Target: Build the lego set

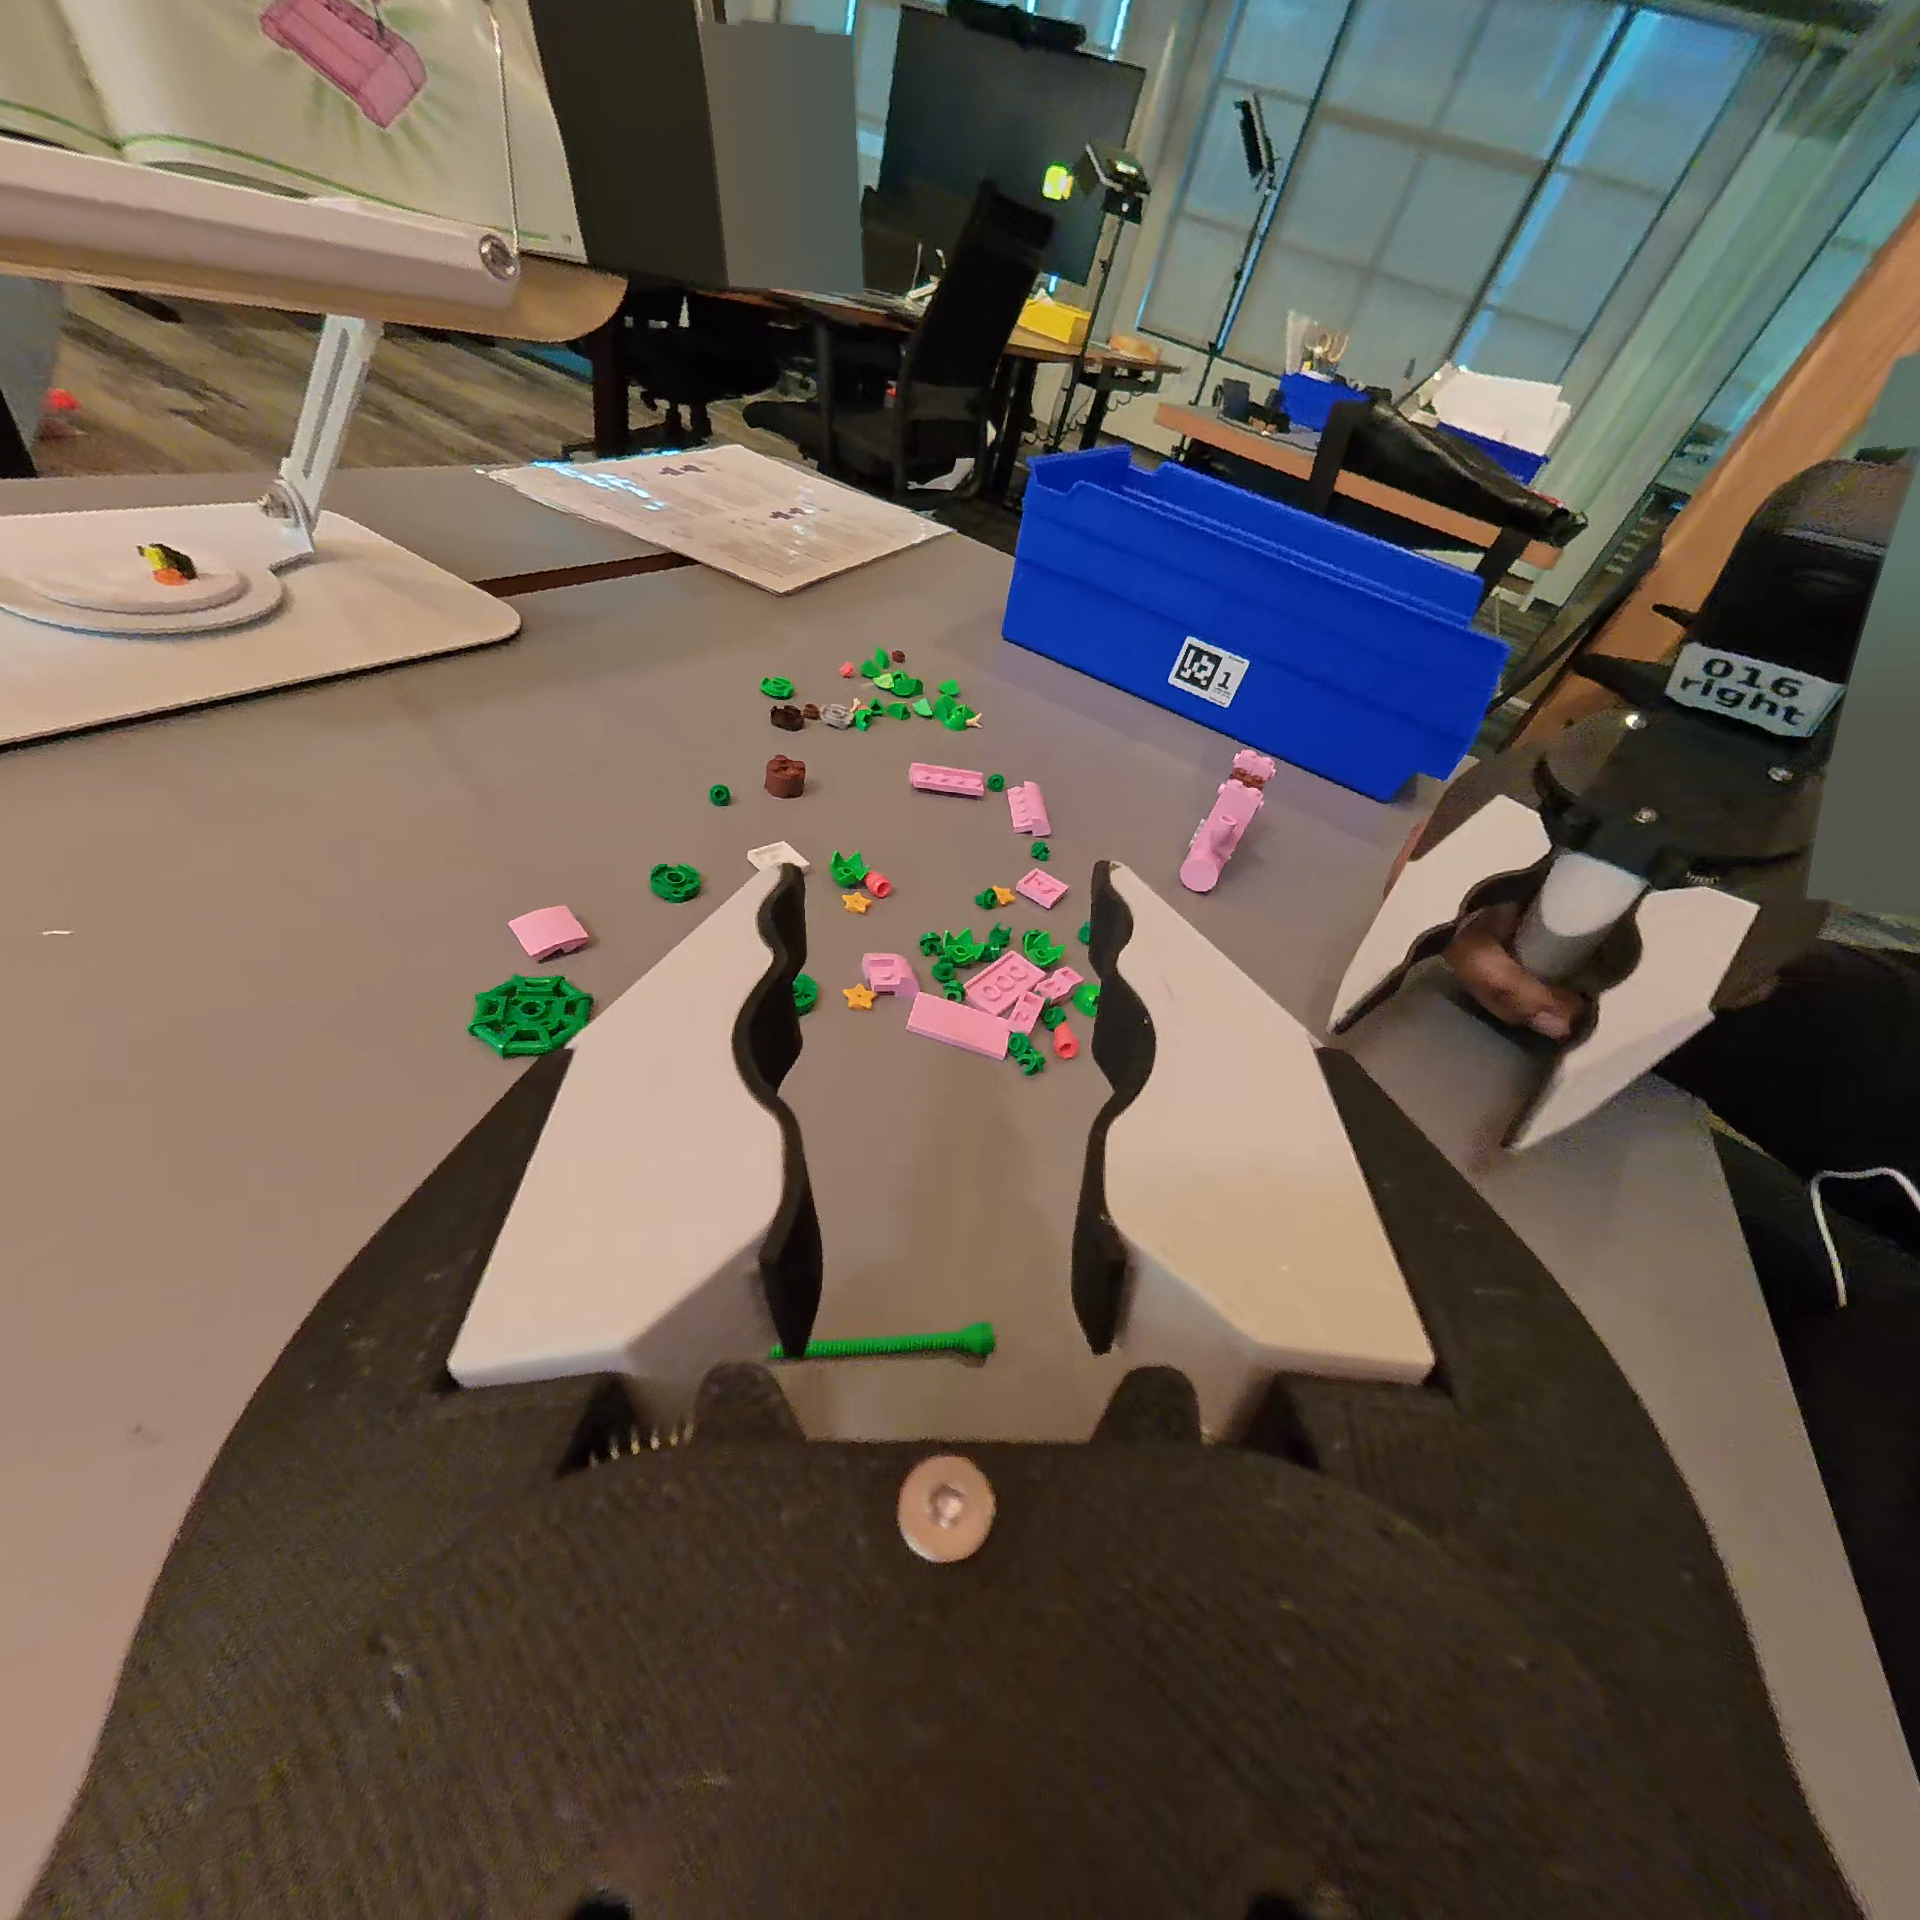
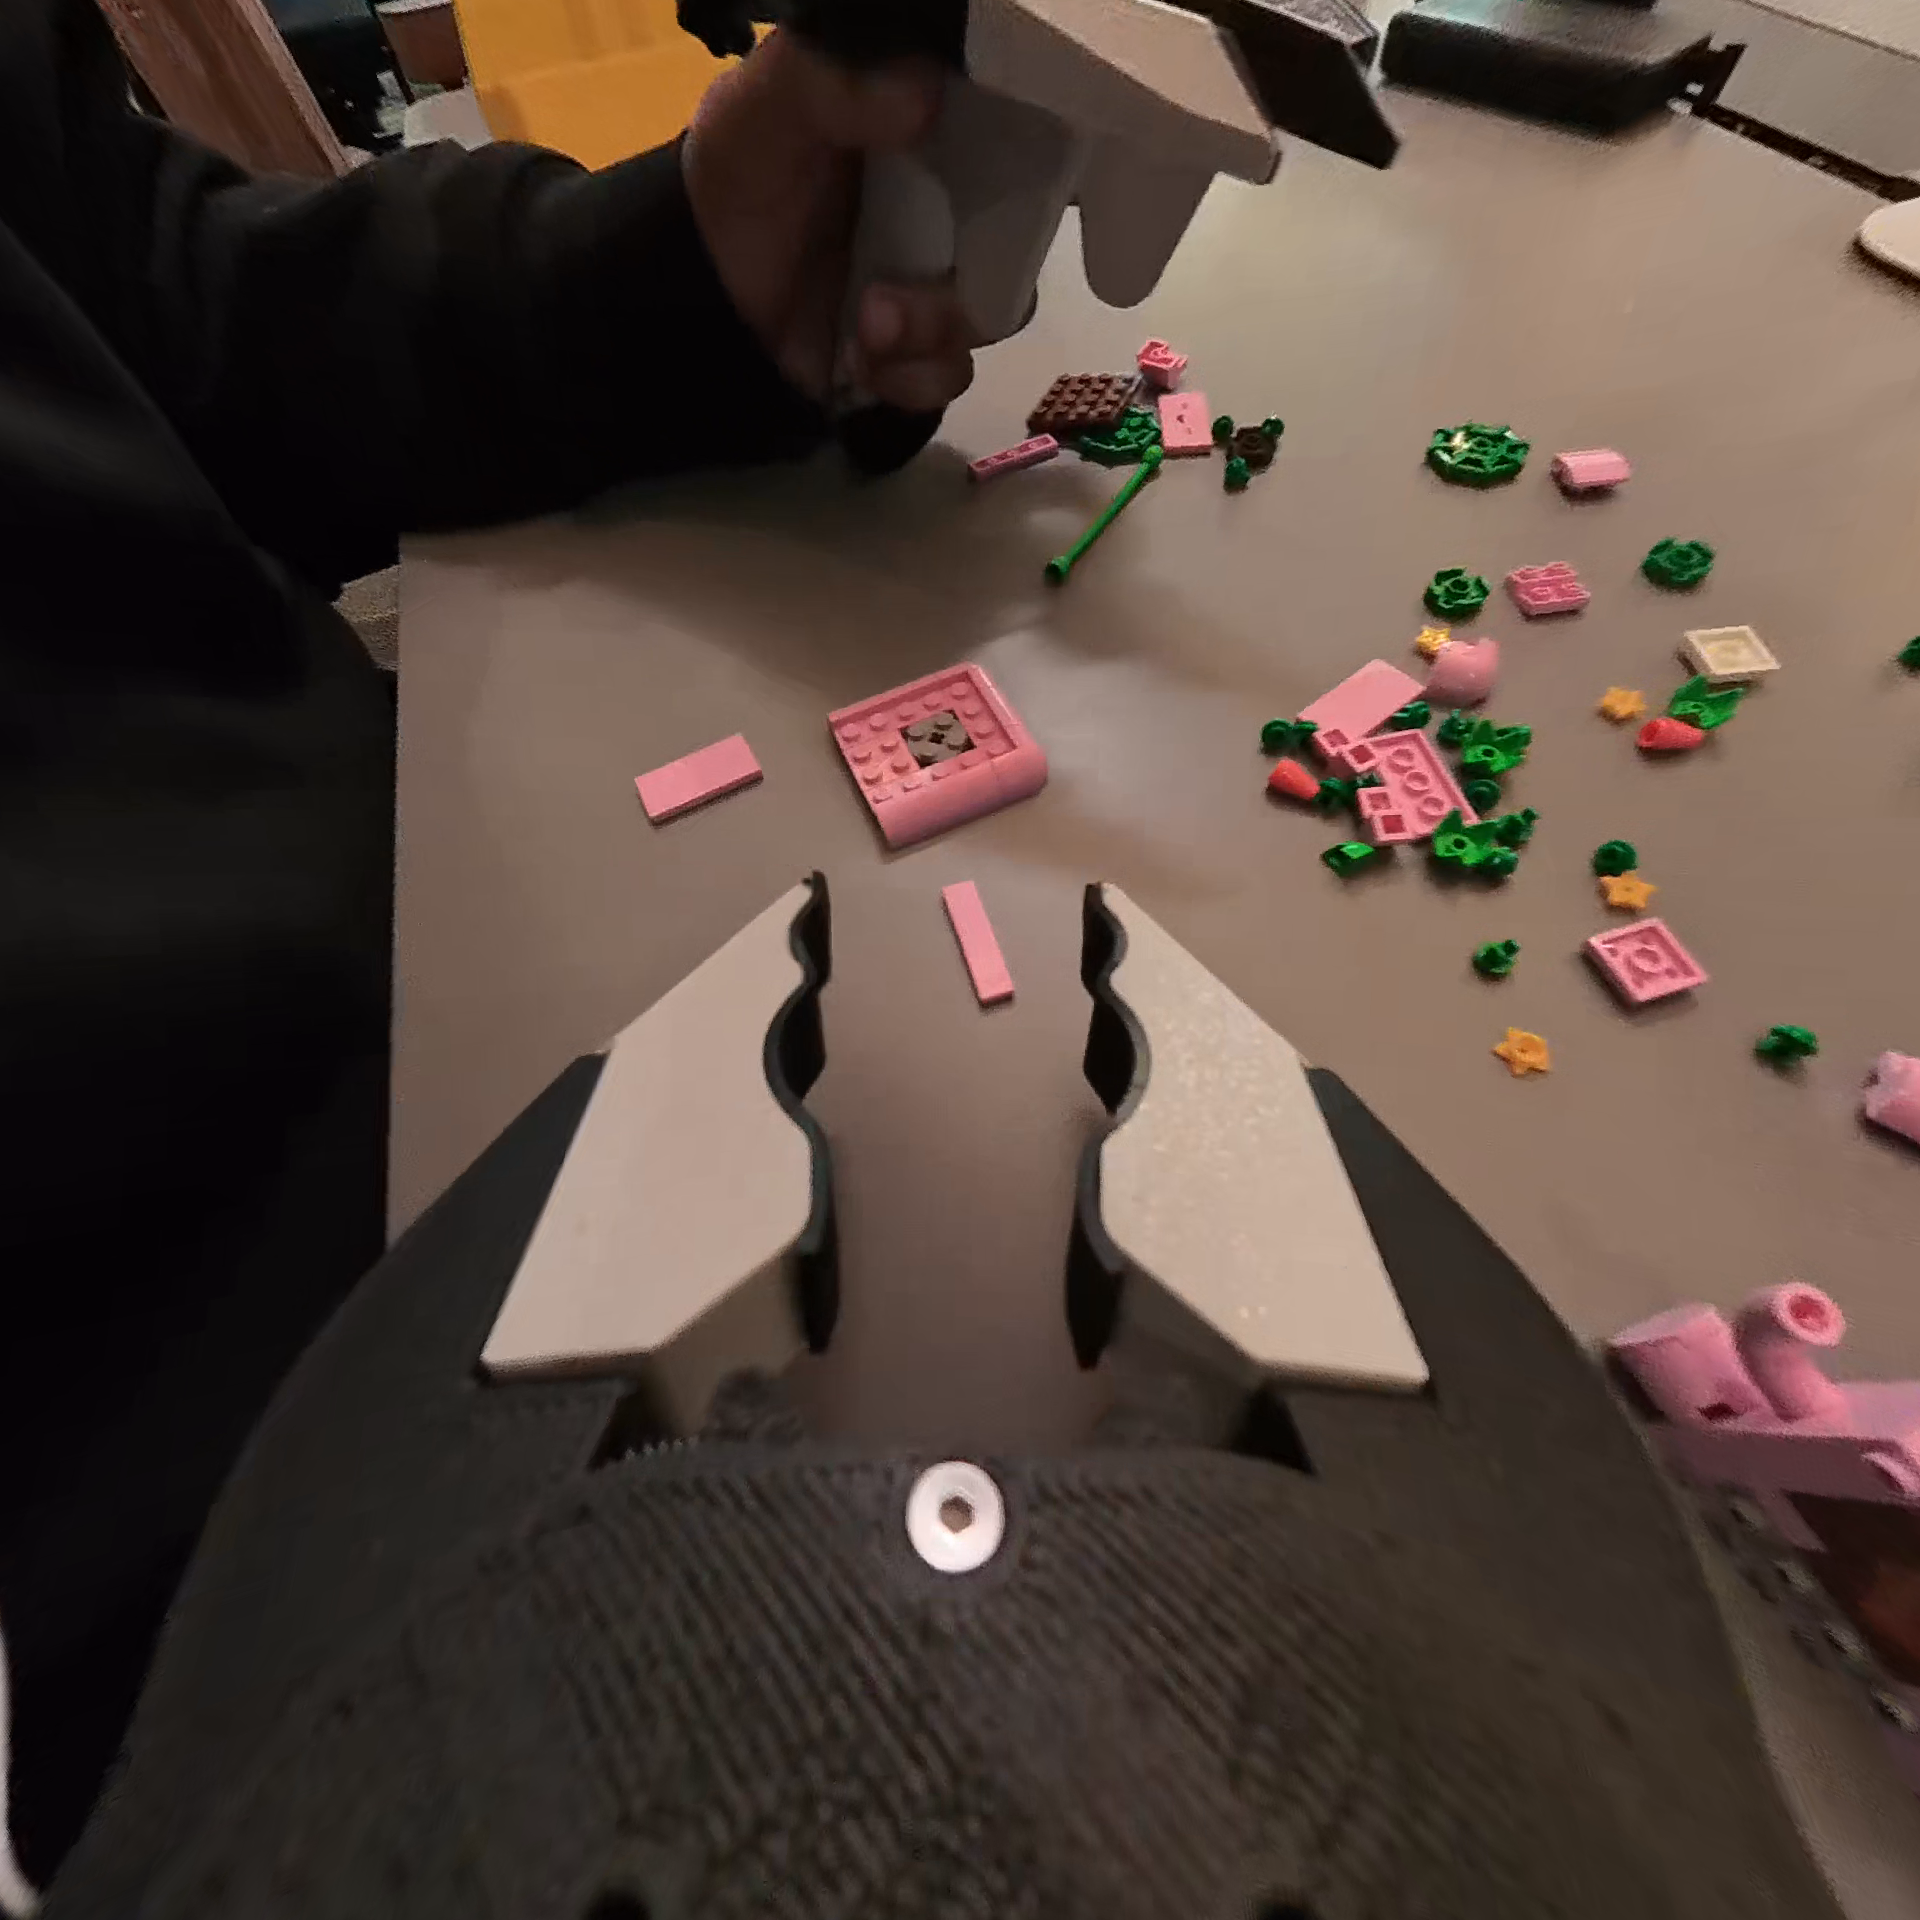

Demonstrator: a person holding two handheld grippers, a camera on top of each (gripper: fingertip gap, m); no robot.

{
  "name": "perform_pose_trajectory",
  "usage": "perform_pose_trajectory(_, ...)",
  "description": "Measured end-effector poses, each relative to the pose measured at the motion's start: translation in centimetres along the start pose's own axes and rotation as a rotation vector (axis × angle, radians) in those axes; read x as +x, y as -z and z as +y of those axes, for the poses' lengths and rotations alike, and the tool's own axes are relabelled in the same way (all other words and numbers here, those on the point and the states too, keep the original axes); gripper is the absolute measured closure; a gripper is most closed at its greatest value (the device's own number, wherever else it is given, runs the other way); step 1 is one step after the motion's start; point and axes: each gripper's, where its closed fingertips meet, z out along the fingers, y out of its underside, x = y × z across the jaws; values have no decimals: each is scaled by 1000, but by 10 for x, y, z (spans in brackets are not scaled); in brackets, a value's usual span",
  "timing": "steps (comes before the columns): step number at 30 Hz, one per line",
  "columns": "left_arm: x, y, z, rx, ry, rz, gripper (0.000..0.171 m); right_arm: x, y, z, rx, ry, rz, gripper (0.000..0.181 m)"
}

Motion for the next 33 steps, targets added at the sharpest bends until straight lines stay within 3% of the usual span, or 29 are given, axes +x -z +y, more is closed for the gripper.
perform_pose_trajectory(4,-2,2,-1,0,-14,-7,118,4,-3,2,-25,102,42,151)
perform_pose_trajectory(10,-3,2,0,-7,-6,-3,118,4,-18,16,-148,116,-24,153)
perform_pose_trajectory(14,-5,2,0,-10,-17,-18,119,2,-26,26,-227,132,-57,167)
perform_pose_trajectory(19,-6,3,-2,-2,-7,-16,119,5,-29,25,-229,185,-37,175)
perform_pose_trajectory(25,-6,2,0,-12,-35,-31,120,7,-24,-19,-11,185,-72,175)
perform_pose_trajectory(33,-2,2,-2,-5,-77,-33,128,-3,-60,-58,17,340,-206,175)
